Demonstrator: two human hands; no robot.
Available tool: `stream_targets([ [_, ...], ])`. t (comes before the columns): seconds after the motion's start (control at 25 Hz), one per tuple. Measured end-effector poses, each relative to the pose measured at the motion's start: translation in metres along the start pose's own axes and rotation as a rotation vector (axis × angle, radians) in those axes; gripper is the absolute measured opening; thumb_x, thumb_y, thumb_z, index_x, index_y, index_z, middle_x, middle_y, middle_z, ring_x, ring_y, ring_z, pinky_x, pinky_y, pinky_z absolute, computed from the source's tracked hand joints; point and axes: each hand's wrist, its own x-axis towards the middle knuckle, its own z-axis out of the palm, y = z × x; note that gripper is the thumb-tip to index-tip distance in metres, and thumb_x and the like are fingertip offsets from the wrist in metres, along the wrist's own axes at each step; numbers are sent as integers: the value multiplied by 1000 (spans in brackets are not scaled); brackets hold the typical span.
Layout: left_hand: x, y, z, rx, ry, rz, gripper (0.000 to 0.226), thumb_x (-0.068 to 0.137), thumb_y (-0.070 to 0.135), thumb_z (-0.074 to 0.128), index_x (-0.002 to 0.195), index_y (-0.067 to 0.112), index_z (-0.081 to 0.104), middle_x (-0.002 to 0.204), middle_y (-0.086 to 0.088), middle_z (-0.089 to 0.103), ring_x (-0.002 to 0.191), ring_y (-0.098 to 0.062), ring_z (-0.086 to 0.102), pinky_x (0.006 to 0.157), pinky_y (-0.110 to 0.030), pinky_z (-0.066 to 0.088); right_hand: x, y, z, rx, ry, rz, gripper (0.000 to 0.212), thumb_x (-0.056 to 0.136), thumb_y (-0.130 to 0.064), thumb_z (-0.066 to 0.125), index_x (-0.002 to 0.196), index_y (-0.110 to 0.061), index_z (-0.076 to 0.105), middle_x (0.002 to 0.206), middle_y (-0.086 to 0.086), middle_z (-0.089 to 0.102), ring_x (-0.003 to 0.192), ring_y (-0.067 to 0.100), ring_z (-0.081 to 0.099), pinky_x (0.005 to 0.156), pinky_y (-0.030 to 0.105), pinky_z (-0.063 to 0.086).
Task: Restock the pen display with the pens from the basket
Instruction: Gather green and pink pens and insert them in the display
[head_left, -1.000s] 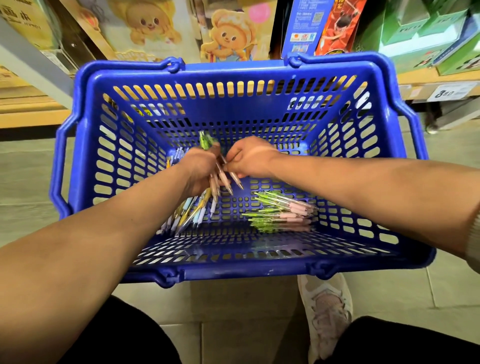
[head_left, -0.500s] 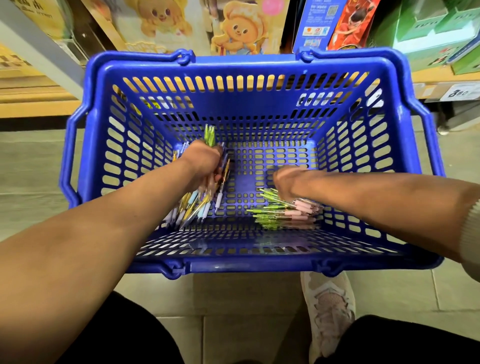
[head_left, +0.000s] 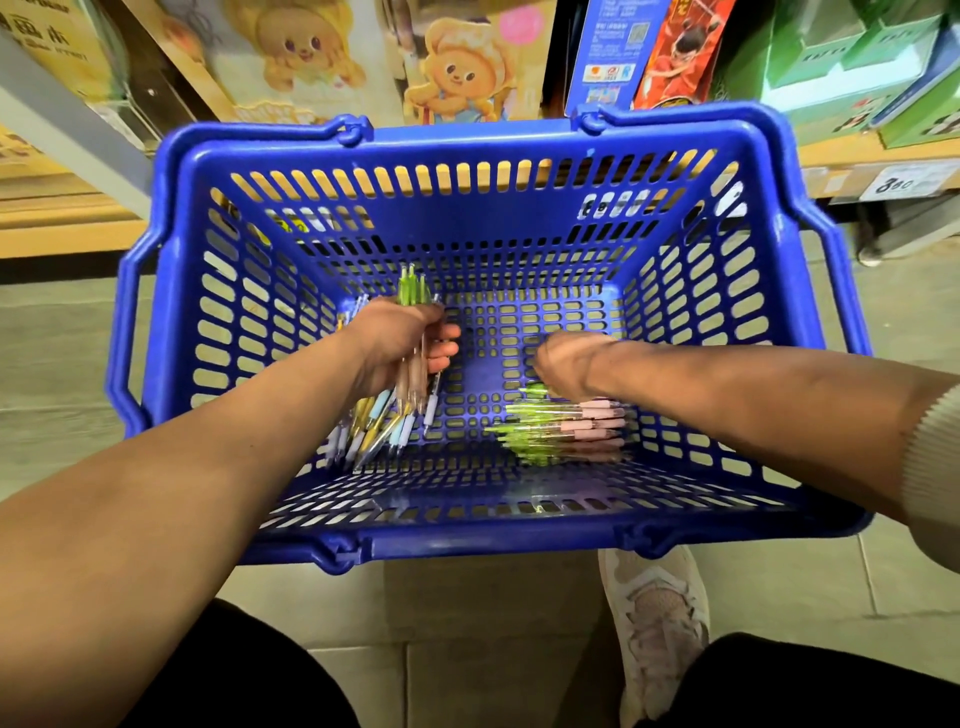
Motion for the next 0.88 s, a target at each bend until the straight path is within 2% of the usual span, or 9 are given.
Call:
stream_targets([
  [0.08,0,0,3,10,14,1,23,105,17,55,119,0,60,87,-11,76,70,-20,72,61,-32,62,-1,-8,-14,305,-22,35,23,103,-11,46,102,-12,69,83,3,65,62,15,58,38,21,39],
  [0.2,1,0,10,12,27,20,27,104,18,56,123,-2,60,104,-17,74,83,-25,71,75,-38,61,4,-21,-42,554,121,-181,10,96,-24,64,88,-25,70,84,-6,73,72,9,69,54,18,48],
  [0.32,0,0,16,5,16,36,35,105,20,55,127,-7,59,108,-22,70,90,-30,67,82,-43,59,8,-41,-50,942,99,-224,8,94,-20,69,88,-16,73,85,2,78,79,11,76,77,26,62],
  [0.44,-3,0,17,-2,3,44,43,106,25,53,137,-6,52,108,-20,69,91,-30,67,76,-42,59,12,-51,-47,1201,45,-189,7,92,-6,69,96,-4,74,91,11,77,83,18,77,83,30,62],
  [0.52,-4,1,16,3,-5,44,50,106,27,52,145,-2,42,100,-16,71,79,-25,69,63,-38,59,10,-51,-47,1339,-24,-226,13,91,0,69,103,-4,73,95,13,77,84,20,77,80,27,62],
  [0.6,-5,3,13,15,14,57,49,106,28,53,143,-1,42,89,-13,67,67,-20,65,58,-38,57,9,-47,-47,1388,-71,-294,19,92,1,67,107,-8,71,100,12,77,89,20,77,79,24,61],
  [0.68,-2,4,10,23,37,67,39,106,28,53,133,0,49,86,-10,64,65,-18,60,60,-38,54,10,-38,-46,1242,-29,-266,20,94,-4,65,112,-12,70,104,8,77,90,16,75,78,22,61],
  [0.76,0,4,8,21,51,74,26,106,26,53,120,4,49,84,-8,60,63,-17,57,60,-37,53,8,-25,-43,760,74,-227,19,97,-16,63,114,-19,69,106,-1,75,87,9,71,73,17,55],
  [0.88,5,2,5,72,36,60,23,106,22,54,112,2,47,70,-7,56,54,-18,54,55,-34,53,6,-12,-28,19,-59,-213,30,100,-30,58,127,-16,63,124,0,65,107,17,63,91,27,53],
])
